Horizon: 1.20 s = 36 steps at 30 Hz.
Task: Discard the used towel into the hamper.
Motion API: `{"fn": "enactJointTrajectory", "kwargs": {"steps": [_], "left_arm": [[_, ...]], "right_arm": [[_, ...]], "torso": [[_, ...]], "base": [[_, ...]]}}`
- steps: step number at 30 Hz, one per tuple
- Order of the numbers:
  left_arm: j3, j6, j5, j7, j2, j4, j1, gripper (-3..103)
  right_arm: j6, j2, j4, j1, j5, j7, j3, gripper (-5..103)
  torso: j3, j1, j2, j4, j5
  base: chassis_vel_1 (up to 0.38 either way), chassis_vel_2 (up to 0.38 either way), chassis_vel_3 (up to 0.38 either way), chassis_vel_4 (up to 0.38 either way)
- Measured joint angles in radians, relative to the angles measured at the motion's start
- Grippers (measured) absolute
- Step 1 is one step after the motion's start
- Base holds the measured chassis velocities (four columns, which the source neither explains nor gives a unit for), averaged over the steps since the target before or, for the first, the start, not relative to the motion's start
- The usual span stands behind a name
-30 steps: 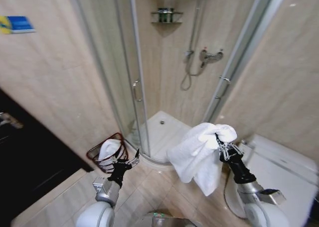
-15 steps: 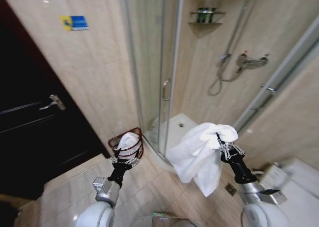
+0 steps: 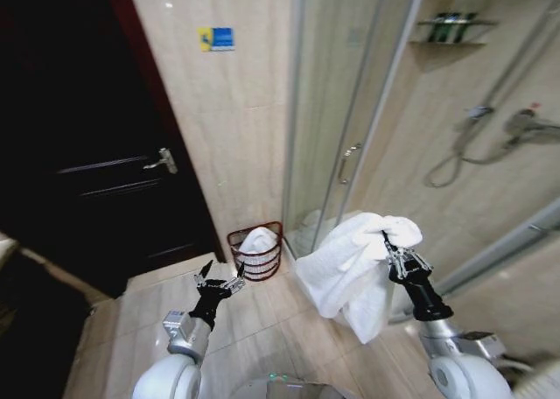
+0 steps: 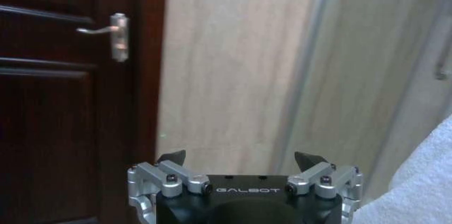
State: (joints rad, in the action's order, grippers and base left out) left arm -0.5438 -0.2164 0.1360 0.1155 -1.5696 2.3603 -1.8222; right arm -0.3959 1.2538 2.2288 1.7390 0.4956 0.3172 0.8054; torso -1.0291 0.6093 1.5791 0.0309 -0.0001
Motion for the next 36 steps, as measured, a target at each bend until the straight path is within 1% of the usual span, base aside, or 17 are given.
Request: {"fn": "enactJointTrajectory", "kwargs": {"steps": [1, 12, 17, 29, 36], "left_arm": [[0.000, 0.000, 0.000, 0.000, 0.000, 0.000, 0.000, 100], [0.000, 0.000, 0.000, 0.000, 0.000, 0.000, 0.000, 100], [0.000, 0.000, 0.000, 0.000, 0.000, 0.000, 0.000, 100], [0.000, 0.000, 0.000, 0.000, 0.000, 0.000, 0.000, 100], [0.000, 0.000, 0.000, 0.000, 0.000, 0.000, 0.000, 100]], "right_arm": [[0.000, 0.001, 0.000, -0.003, 0.001, -0.012, -0.002, 8], [-0.015, 0.008, 0.004, -0.011, 0.018, -0.033, -0.014, 8], [-0.014, 0.008, 0.006, -0.010, 0.017, -0.036, -0.012, 8], [-0.013, 0.002, -0.008, -0.010, 0.013, -0.038, -0.004, 8], [-0.014, 0.004, -0.015, -0.011, 0.013, -0.032, -0.004, 8]], "torso": [[0.000, 0.000, 0.000, 0.0000, 0.0001], [0.000, 0.000, 0.000, 0.0002, 0.0001], [0.000, 0.000, 0.000, -0.0002, 0.0001], [0.000, 0.000, 0.000, -0.0001, 0.0003], [0.000, 0.000, 0.000, 0.0001, 0.0003]], "base": [[0.119, 0.135, 0.103, 0.118], [0.086, 0.100, 0.095, 0.091], [0.000, 0.000, 0.000, 0.000], [0.000, 0.000, 0.000, 0.000], [0.106, 0.102, -0.114, -0.099]]}}
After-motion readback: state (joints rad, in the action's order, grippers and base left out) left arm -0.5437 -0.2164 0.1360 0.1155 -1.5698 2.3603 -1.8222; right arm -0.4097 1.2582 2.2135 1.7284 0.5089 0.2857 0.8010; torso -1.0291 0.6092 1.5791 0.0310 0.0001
